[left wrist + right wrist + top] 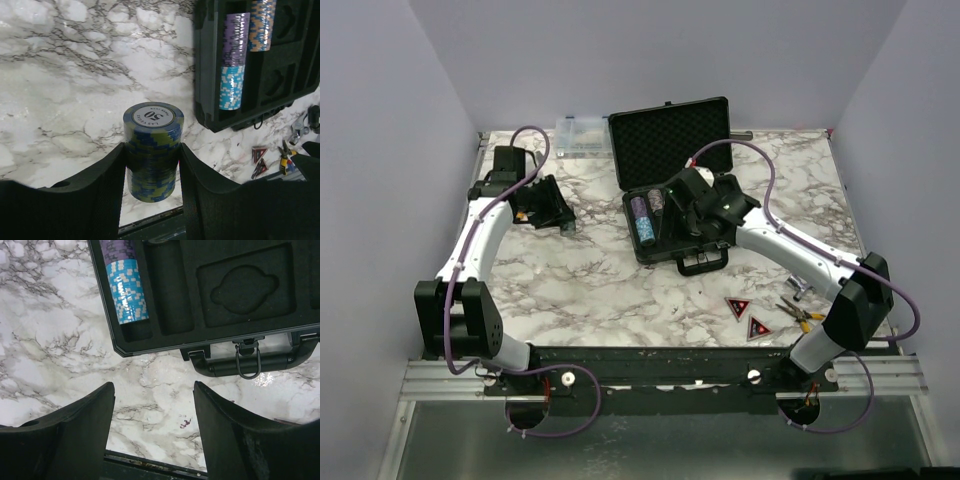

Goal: Pack up texas hold em set

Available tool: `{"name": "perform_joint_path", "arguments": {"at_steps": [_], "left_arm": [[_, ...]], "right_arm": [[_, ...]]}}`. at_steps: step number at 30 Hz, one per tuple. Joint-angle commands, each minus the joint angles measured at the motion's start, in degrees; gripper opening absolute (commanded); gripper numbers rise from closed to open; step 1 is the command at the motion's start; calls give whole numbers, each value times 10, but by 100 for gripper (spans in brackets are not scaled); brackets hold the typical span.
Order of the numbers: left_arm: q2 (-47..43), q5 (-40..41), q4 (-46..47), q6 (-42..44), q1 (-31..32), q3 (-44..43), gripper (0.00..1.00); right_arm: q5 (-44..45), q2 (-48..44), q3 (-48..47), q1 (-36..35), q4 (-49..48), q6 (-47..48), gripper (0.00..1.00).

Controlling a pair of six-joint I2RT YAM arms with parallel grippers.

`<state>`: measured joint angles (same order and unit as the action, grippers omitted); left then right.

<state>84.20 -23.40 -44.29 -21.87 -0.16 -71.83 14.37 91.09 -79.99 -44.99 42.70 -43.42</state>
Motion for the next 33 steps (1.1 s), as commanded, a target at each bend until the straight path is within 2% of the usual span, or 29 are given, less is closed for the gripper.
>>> {"name": "perform_joint_path", "arguments": {"at_steps": [1,6,12,13,26,33], "left_arm": [[-30,-35,39,-31,34,-21,0],[-49,-5,57,-69,69,-12,0],[-48,16,67,-110,117,-18,0],[-45,18,67,-115,124,-22,0],[62,50,67,-203,244,-120,0],[133,52,65,-257,272,-170,0]], "right_arm": [[41,2,-24,2,-3,22,68],[88,-10,-26,2,12,22,70],[134,-37,-27,2,31,24,98],[142,-43,-27,2,33,27,100],[235,-122,0,2,39,73,100],[270,-178,50,2,6,92,100]]}}
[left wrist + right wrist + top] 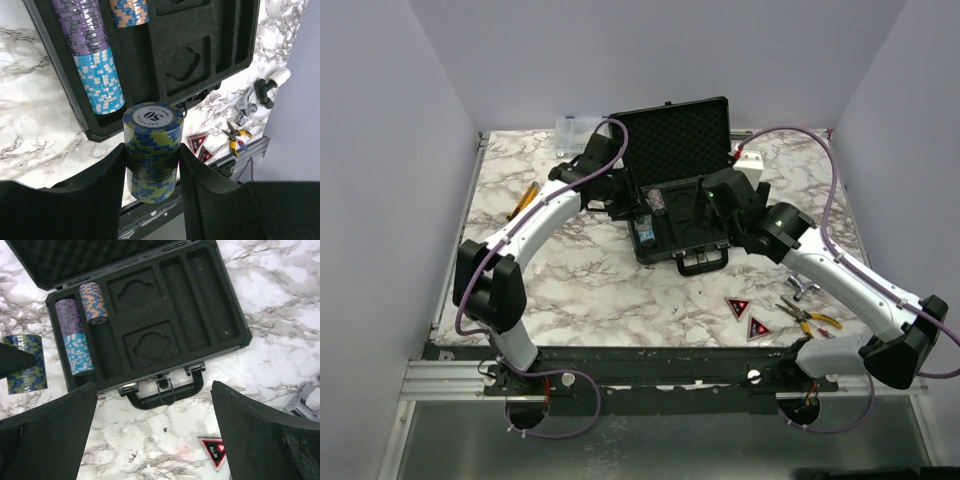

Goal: Pack up texas hold em set

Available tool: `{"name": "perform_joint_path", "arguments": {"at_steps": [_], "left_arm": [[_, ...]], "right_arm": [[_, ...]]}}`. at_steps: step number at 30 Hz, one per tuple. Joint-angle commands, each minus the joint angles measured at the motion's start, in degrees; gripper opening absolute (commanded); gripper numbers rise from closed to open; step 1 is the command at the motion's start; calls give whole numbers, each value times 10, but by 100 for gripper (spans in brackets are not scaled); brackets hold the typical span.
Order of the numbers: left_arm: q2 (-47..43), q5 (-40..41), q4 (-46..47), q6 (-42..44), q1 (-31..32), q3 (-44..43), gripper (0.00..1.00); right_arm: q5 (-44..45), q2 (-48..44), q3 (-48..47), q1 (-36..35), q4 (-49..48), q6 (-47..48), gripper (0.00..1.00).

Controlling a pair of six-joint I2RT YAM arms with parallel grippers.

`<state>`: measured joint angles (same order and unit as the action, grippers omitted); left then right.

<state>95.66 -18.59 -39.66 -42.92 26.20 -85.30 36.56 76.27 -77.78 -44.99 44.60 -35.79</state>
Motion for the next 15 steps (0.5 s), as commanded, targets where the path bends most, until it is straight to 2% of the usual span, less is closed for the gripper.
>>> {"name": "perform_joint_path", "arguments": {"at_steps": [1,15], "left_arm": [[24,6,18,-49,10,-40,0],[145,4,2,-79,37,-128,0]], "right_arm": [[50,-35,32,2,-15,17,100],[30,-43,43,2,-1,5,100]]}}
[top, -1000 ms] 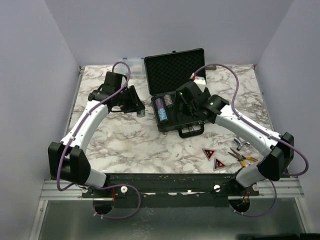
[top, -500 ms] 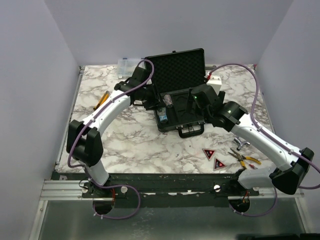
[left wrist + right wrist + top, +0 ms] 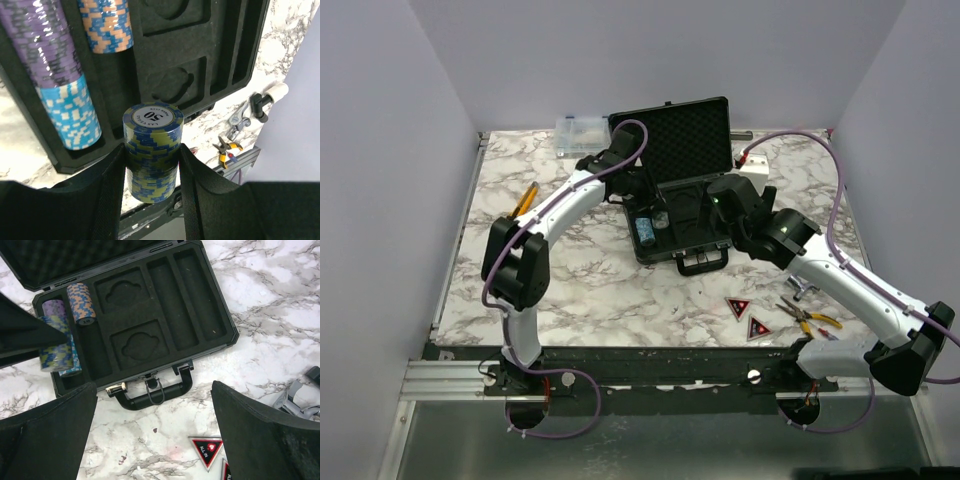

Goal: Pack up texas hold em set

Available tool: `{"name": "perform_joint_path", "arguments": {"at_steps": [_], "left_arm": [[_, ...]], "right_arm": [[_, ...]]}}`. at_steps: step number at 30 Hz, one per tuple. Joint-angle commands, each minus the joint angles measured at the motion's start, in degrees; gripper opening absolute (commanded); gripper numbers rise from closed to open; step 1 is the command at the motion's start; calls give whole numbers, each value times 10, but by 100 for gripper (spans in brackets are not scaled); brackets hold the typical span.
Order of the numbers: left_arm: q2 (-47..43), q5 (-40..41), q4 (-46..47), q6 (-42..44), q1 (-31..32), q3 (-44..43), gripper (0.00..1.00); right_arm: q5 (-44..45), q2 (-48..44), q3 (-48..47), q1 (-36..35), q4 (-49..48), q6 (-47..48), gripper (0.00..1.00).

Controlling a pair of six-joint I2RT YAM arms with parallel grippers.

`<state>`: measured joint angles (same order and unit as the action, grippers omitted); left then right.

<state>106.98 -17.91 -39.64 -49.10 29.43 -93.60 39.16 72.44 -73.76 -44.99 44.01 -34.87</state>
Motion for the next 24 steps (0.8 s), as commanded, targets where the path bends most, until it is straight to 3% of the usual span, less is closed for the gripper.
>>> {"name": "perform_joint_path", "arguments": {"at_steps": [1,24], "left_arm": [[39,-2,-1,-17,5,-49,0],[116,38,-25,-1,24,-92,0]], "right_arm": [[3,-7,5,2,5,-4,100],[10,-10,18,2,-3,-1,100]]}}
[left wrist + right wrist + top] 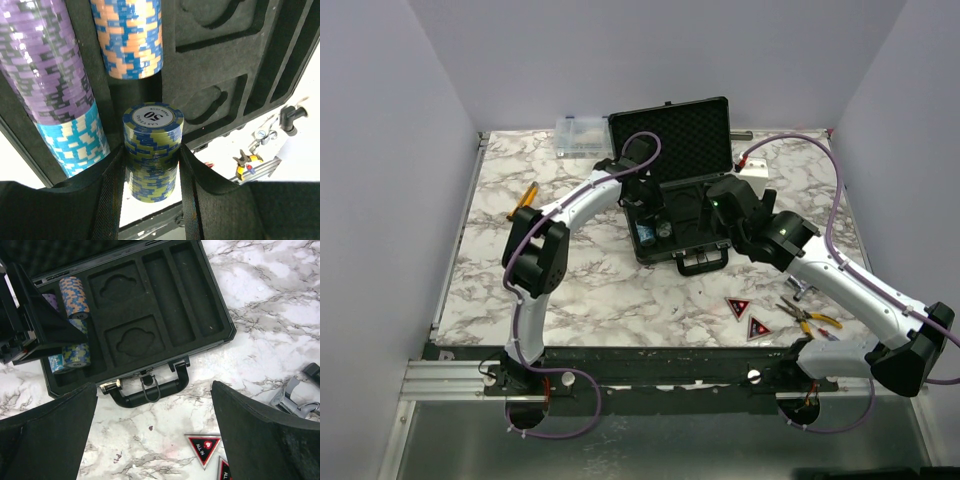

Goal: Pack up texas hold em set

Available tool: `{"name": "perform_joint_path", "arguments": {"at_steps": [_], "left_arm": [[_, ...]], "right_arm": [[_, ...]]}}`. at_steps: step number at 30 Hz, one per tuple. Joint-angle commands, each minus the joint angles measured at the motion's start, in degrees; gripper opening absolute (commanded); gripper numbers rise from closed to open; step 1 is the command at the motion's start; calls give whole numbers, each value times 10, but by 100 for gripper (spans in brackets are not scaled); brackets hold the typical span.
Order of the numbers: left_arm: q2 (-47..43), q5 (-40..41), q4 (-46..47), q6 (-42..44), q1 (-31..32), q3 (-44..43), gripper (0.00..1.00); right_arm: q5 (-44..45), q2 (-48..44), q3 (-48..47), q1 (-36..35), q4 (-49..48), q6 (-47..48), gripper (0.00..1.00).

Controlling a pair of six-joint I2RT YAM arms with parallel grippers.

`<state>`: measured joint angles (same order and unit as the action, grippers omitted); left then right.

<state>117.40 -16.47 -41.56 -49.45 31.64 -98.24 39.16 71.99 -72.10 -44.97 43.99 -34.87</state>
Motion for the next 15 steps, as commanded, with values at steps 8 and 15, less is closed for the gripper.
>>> {"name": "perform_joint_path", "arguments": {"at_steps": [8,15], "left_arm": [[55,62,-70,1,1,-124,0],[58,73,-93,-6,2,-132,0]], "right_arm": [[9,-4,-4,3,-3,4,100],[10,-8,-4,3,-1,3,100]]}}
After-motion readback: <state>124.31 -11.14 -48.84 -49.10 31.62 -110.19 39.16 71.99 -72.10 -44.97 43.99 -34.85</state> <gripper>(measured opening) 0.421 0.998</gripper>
